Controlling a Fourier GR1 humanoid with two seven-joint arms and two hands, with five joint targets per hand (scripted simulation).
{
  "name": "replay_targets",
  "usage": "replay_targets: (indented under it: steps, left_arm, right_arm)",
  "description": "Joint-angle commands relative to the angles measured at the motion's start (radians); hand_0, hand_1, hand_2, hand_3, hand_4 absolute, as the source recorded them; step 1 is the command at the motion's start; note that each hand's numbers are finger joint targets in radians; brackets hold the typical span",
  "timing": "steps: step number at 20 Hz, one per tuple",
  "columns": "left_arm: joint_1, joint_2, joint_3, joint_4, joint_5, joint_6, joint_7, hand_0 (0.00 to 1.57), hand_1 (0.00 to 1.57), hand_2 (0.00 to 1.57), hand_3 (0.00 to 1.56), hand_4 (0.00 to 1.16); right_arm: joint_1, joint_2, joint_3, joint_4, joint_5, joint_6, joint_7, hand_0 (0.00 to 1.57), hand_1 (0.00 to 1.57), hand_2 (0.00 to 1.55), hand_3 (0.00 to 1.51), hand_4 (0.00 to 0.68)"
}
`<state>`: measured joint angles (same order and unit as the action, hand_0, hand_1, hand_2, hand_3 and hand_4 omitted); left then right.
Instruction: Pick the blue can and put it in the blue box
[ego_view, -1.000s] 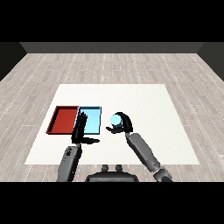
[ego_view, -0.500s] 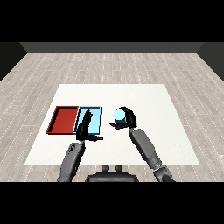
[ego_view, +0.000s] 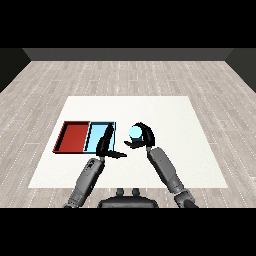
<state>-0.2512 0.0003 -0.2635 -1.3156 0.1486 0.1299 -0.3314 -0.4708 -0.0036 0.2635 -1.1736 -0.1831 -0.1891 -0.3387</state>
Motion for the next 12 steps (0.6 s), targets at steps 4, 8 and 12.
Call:
replay_targets:
  steps: [4,8,12]
  left_arm:
    - [-0.048,0.000,-0.010,0.088,0.043,0.004,0.005,0.00,0.00,0.00,0.00,0.00]
    - [-0.119,0.000,-0.140,0.292,0.123,0.100,-0.139,0.00,0.00,0.00,0.00,0.00]
    - [-0.121,0.000,-0.093,0.275,0.085,0.052,-0.082,0.00,0.00,0.00,0.00,0.00]
  right_arm:
    - [0.019,0.003,0.048,-0.127,0.005,-0.050,0.075,1.41,1.41,1.45,1.42,0.663]
    - [0.008,-0.002,0.008,-0.074,0.017,0.021,0.042,1.40,1.40,1.44,1.40,0.668]
    - [-0.005,0.003,0.002,-0.125,0.017,0.039,0.083,1.40,1.40,1.44,1.40,0.679]
